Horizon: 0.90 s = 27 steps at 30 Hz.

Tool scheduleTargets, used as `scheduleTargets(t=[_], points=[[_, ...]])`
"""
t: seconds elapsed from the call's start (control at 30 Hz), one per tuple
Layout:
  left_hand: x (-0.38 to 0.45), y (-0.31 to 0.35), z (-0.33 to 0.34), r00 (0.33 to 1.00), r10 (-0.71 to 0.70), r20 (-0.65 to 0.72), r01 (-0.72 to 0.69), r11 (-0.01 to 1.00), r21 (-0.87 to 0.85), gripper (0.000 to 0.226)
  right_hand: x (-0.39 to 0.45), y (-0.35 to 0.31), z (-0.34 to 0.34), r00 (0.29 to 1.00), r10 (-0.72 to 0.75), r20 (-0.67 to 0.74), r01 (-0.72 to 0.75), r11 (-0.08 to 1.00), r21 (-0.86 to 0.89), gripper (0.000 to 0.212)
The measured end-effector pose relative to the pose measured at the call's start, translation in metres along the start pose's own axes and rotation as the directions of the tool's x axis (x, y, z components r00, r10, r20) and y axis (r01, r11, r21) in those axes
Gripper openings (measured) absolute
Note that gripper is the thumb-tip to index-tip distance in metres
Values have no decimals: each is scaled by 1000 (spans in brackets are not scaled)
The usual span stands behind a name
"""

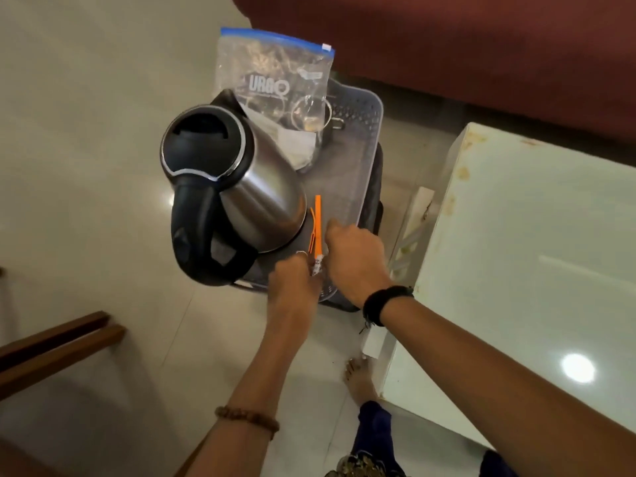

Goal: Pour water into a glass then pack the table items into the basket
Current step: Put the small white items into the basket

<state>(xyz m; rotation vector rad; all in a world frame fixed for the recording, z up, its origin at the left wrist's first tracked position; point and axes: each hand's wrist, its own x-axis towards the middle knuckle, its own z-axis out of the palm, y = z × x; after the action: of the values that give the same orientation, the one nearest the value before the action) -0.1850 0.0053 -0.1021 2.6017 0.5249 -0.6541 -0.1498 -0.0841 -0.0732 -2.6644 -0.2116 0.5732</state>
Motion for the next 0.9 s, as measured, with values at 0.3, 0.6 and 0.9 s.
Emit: scheduleTargets(t=[0.3,0.6,0.9], points=[[10,-9,14,1000,9,-12,-9,999,-31,17,6,2,4,998,10,63,1,986,-168,37],[-28,25,13,949,81,-306,-185,926,-329,11,-35,53,-6,963,-23,-270,124,924,361,18],[-111,208,95,806,561,-188,-592,765,-254,13,-148,254,-42,811,522,-265,-154,627,764,9]])
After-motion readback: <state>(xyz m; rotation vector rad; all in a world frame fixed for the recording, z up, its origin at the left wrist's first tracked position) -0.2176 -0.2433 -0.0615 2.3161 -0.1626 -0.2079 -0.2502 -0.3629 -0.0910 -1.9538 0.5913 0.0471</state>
